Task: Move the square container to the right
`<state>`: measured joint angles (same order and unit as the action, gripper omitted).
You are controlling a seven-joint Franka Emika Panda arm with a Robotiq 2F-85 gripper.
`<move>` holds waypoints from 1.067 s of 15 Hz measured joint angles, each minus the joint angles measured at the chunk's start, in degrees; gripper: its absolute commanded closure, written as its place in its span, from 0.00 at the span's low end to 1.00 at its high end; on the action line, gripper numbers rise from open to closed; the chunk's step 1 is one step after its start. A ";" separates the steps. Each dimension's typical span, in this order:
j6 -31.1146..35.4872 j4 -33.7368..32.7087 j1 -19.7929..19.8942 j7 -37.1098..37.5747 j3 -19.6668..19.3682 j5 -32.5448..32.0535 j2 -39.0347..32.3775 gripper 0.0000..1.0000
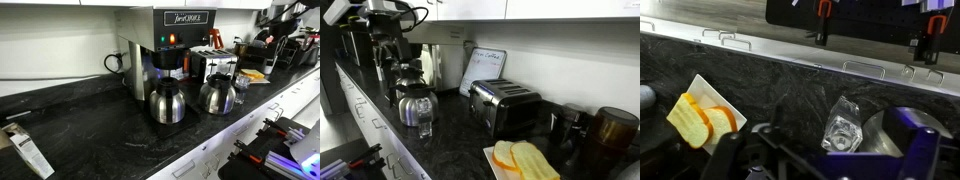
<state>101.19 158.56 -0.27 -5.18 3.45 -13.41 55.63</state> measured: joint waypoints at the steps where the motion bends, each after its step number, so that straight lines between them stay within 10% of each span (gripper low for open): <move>1: 0.00 0.00 0.00 0.00 0.00 0.00 0.00 0.00; 16: 13.07 0.62 -0.10 -3.62 -11.21 0.57 -4.79 0.00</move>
<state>114.27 159.18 -0.37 -8.79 -7.75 -12.84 50.85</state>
